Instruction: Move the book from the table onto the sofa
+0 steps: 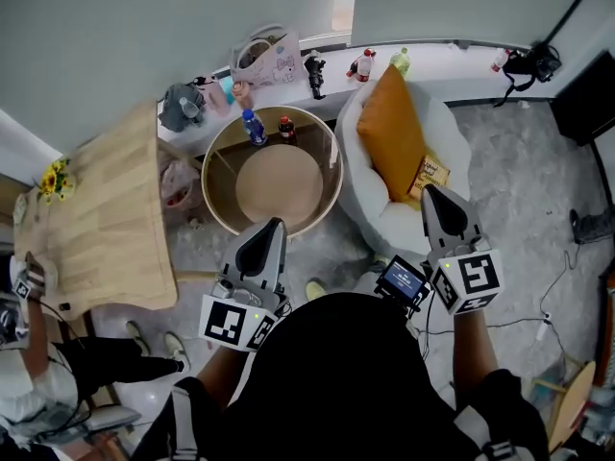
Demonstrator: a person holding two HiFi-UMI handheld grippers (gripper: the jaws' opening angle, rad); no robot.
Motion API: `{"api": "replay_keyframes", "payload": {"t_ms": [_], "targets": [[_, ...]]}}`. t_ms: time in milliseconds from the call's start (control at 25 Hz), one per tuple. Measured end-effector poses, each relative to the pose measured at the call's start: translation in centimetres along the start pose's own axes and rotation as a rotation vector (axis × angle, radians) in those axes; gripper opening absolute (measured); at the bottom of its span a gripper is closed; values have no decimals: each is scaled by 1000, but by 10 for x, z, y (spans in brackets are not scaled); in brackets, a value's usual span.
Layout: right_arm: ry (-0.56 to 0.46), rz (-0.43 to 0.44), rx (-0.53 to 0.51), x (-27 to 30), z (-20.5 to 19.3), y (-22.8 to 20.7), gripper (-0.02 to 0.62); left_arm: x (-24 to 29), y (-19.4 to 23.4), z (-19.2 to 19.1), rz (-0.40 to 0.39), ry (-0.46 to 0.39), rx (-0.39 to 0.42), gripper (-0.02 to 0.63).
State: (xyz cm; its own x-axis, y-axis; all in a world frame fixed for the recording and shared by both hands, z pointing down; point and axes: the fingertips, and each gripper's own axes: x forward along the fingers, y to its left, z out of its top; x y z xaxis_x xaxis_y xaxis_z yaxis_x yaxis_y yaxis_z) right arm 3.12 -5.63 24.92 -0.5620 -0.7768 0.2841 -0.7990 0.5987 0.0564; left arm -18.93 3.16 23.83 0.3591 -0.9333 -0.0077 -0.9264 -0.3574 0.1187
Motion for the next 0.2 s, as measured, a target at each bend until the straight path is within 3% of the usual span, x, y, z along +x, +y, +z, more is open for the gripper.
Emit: {"api": "replay_keyframes", "payload": {"t_ms": [200], "targets": [[-5,-16,3,-6,-8,-1,15,3,-7,-3,-9,0,8,14]]}}
